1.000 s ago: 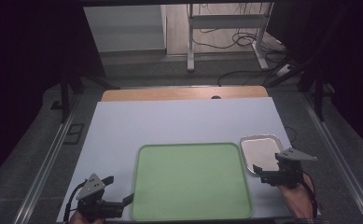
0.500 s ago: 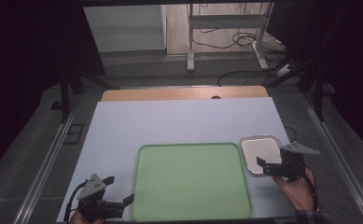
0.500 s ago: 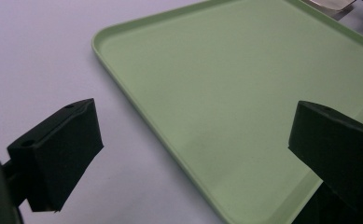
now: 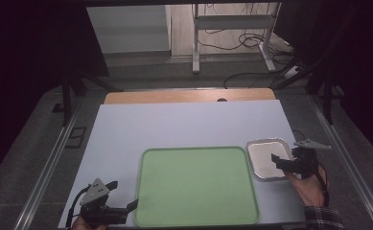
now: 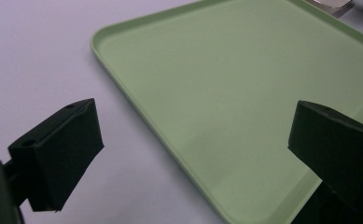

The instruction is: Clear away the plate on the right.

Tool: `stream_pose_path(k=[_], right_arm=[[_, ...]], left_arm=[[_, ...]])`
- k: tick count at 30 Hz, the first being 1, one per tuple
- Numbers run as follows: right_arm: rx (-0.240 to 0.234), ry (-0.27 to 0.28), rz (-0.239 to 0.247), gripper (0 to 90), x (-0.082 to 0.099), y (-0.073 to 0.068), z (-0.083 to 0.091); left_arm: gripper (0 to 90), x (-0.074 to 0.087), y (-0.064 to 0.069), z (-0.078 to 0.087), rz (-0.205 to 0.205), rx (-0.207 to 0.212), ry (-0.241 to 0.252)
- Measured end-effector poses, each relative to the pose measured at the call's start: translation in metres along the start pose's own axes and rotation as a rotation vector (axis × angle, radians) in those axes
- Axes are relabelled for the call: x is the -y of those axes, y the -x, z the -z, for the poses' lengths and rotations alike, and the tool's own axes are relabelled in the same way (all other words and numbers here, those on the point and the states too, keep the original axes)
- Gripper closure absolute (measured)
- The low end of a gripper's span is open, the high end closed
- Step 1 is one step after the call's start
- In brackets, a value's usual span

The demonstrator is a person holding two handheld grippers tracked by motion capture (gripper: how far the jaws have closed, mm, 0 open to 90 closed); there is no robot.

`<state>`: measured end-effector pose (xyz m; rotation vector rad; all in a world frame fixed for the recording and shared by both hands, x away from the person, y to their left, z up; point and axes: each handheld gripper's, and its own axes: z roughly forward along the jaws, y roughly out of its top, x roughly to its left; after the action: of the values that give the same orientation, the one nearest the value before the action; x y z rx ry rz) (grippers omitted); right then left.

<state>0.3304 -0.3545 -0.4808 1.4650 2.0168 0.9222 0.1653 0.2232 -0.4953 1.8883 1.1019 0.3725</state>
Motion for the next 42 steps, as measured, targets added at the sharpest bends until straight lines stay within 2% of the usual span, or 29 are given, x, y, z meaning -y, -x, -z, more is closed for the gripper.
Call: stream_pose_path(k=[9,14,16,18,24,28,32,33,38,42], right_arm=[[0.036,-0.04,-0.067,41.2,-0.005,0.027,-0.005],[0.022,-0.071,-0.105,55.0,-0.007,0.046,-0.012],[0.016,-0.077,-0.114,56.8,-0.007,0.047,-0.014],[-0.003,-0.104,-0.131,63.2,-0.008,0.052,-0.02],[0.0,-0.149,-0.16,72.0,-0.009,0.057,-0.028],[-0.023,-0.193,-0.199,79.0,-0.008,0.065,-0.037],[-0.073,-0.205,-0.255,86.6,-0.009,0.069,-0.04],[-0.073,-0.21,-0.265,87.5,-0.009,0.07,-0.04],[-0.124,-0.193,-0.346,89.3,-0.008,0.076,-0.038],[-0.123,-0.165,-0.346,89.3,-0.011,0.074,-0.032]], left_arm=[[2.9,0.0,0.0,0.0,-0.004,0.001,-0.002],[3.0,0.0,0.0,0.0,-0.005,0.001,-0.003],[3.0,0.0,0.0,0.0,-0.005,0.001,-0.003],[3.0,0.0,0.0,0.0,-0.005,0.002,-0.003],[3.0,0.0,0.0,0.0,-0.005,0.002,-0.003],[3.0,0.0,0.0,0.0,-0.005,0.002,-0.003],[3.0,0.0,0.0,0.0,-0.005,0.001,-0.004],[3.0,0.0,0.0,0.0,-0.005,0.001,-0.004],[3.0,0.0,0.0,0.0,-0.005,0.001,-0.003],[3.0,0.0,0.001,0.0,-0.006,0.0,-0.003]])
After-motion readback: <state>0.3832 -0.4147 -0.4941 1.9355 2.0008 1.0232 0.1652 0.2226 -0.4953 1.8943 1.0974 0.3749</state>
